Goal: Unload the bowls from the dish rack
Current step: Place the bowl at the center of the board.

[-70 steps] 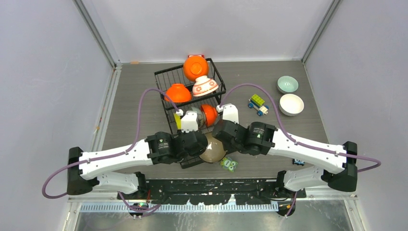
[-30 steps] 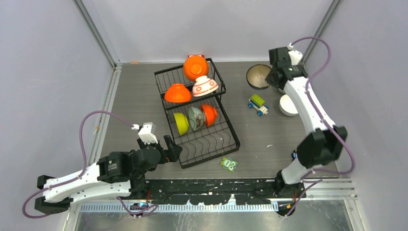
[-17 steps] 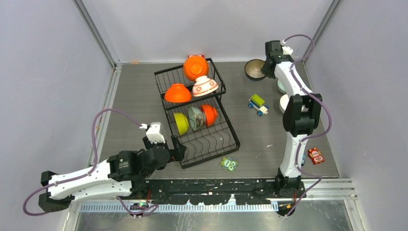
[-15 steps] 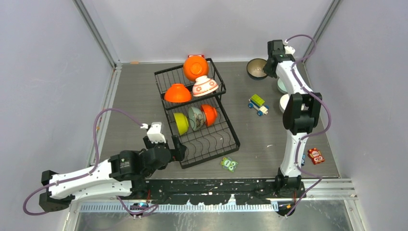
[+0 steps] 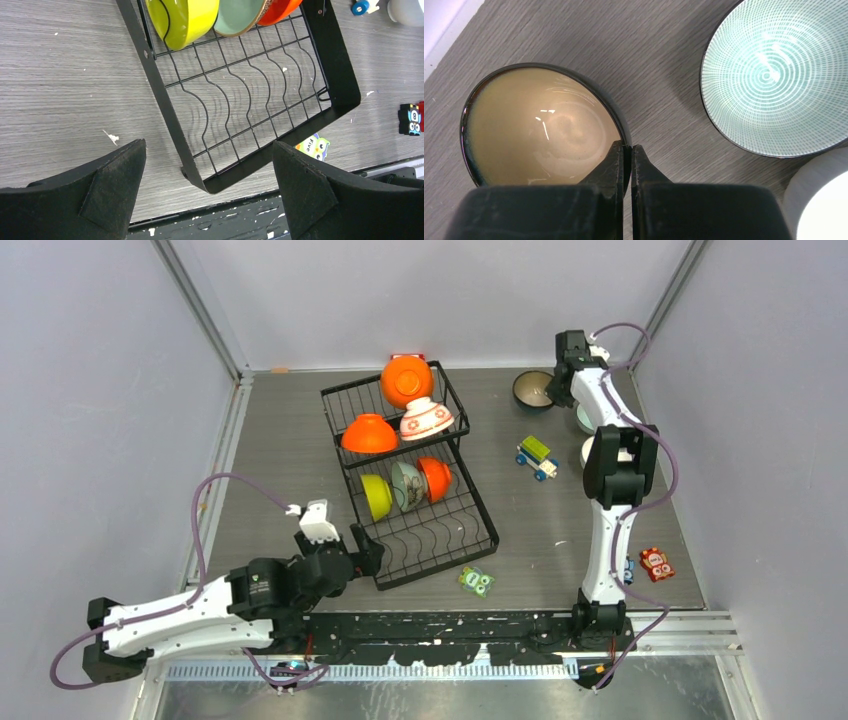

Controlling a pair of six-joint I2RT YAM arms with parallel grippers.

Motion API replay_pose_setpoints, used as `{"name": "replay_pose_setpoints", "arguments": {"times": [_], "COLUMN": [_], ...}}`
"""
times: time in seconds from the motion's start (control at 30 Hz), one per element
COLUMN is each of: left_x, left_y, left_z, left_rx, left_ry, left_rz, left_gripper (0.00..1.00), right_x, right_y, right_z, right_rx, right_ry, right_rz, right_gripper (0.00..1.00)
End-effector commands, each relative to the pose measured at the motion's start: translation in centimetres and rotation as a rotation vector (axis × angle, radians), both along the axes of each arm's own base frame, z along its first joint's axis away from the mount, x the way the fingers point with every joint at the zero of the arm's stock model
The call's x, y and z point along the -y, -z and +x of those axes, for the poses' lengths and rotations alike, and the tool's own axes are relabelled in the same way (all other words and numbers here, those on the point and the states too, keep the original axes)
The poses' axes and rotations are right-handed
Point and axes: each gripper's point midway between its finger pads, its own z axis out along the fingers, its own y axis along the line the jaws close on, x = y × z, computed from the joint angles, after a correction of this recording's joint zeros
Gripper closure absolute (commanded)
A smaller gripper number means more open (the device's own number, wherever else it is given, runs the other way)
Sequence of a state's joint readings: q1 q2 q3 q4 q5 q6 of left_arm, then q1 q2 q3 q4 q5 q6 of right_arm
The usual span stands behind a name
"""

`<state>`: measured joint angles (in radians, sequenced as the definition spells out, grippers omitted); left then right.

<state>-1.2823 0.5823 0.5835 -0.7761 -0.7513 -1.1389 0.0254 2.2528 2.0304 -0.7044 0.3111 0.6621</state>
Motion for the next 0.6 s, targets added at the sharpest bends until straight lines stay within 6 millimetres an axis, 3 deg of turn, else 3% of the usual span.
{"name": "replay_pose_setpoints", "arguments": {"times": [0.0,0.57], "left_x": [-0.2,0.6], "left_y": [-1.4,-1.0], "left_z": [0.5,0.3], "left_rx": [0.026,0.000], "left_ry": [-0.041,-0.021], "left_rz": [-0.053,-0.039], "left_gripper": [0.02,0.02], "right_x": [-0.7,-0.8], "right_y": [-3.7,-0.3], "right_z": [2.6,1.4], "right_rx": [0.160,0.087], "right_ry": [0.019,0.023], "right_rz": [0.038,0.044], "right_gripper": [0.99,0.99]}}
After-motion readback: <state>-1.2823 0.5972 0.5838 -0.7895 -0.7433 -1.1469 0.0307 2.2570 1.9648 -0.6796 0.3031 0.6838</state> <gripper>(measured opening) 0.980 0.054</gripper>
